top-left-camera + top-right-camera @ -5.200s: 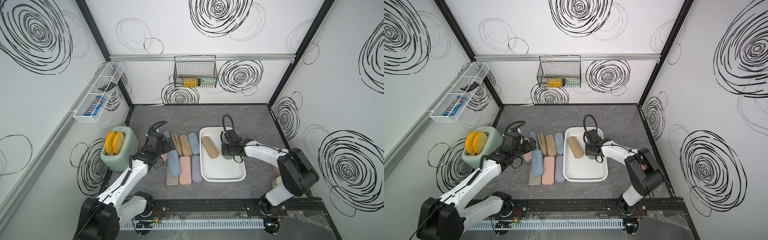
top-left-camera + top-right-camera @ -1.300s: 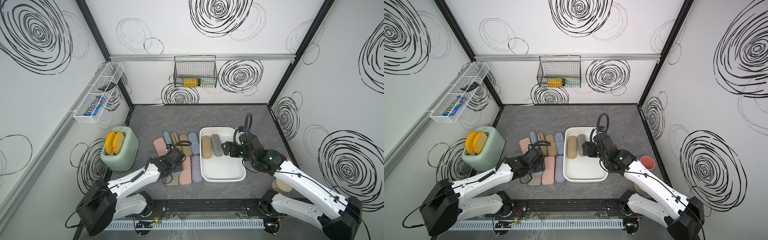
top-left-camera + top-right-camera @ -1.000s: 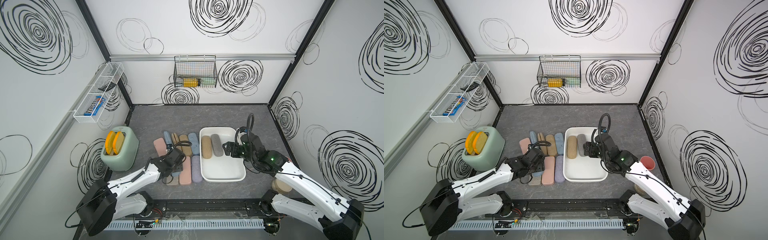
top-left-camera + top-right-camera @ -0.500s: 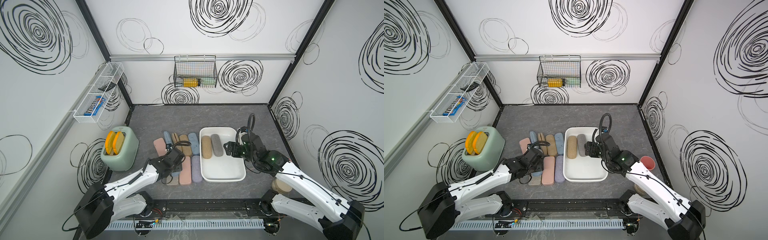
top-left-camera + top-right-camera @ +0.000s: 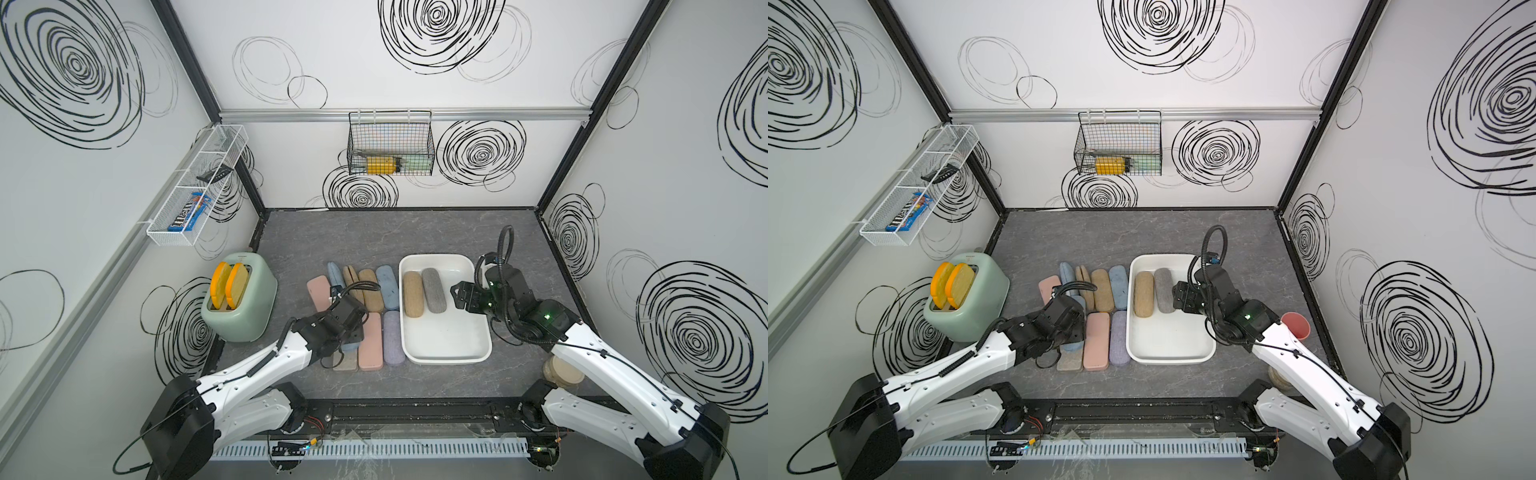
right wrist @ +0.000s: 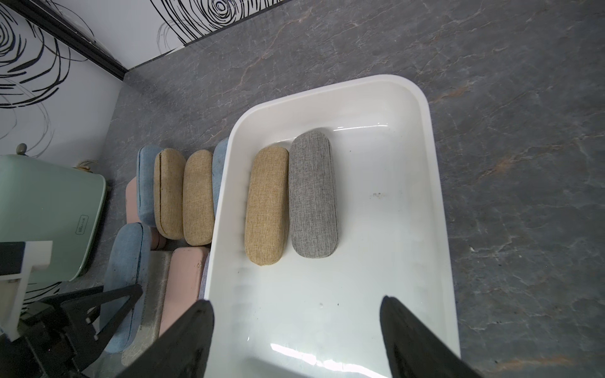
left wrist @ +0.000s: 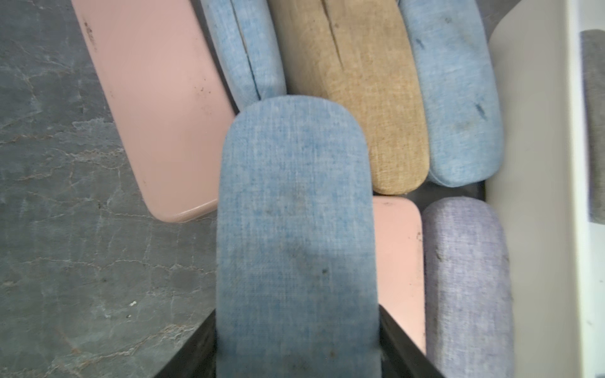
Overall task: Put the glasses cases into the storage boxes
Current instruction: Pick up the glasses case, then place the glasses case in the storage box.
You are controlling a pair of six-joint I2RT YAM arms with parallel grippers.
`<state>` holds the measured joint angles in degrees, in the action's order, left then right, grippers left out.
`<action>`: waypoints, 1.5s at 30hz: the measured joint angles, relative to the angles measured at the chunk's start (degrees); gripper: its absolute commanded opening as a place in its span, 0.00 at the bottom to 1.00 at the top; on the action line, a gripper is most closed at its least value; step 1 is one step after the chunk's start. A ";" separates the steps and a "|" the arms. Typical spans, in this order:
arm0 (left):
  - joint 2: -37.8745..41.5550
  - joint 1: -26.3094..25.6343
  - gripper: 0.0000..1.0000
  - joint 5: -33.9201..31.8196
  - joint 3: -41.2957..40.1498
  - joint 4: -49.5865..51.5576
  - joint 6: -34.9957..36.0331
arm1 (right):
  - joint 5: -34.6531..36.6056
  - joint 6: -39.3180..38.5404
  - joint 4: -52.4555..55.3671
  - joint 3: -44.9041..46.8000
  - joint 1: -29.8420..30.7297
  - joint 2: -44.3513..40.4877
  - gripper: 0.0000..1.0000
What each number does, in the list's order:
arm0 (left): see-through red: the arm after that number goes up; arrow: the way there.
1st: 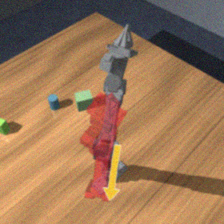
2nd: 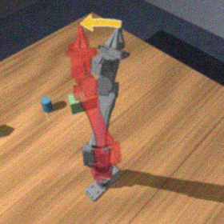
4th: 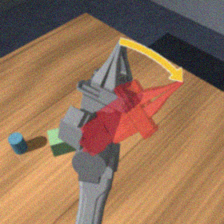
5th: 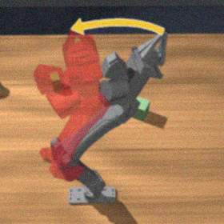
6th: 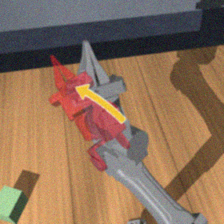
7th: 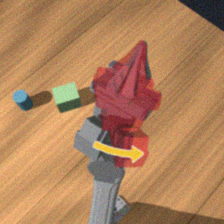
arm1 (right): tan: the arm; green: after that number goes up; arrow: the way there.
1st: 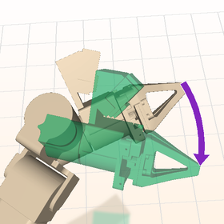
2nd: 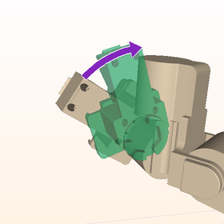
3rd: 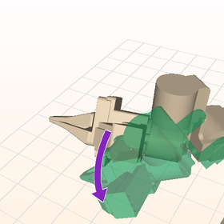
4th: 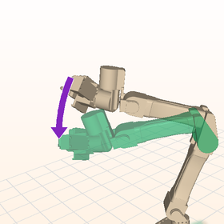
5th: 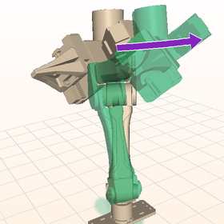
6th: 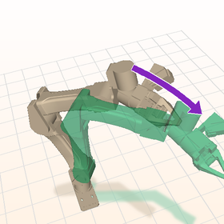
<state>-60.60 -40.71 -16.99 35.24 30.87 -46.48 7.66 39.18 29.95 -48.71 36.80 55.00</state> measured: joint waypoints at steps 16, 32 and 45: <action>2.78 -5.40 0.52 -0.15 10.47 5.46 -0.11 | -0.11 0.00 2.78 0.00 -1.95 -4.52 0.84; -27.96 -16.74 0.51 2.03 36.96 -1.90 -0.35 | 0.83 0.66 10.03 -0.02 -14.51 -9.77 0.84; -53.72 -18.23 0.52 9.22 57.51 -6.12 -2.23 | -2.91 0.92 14.99 -0.94 -21.40 -13.86 0.83</action>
<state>-114.32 -58.94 -7.77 92.75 24.75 -48.71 4.75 40.10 44.95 -49.65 15.40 41.15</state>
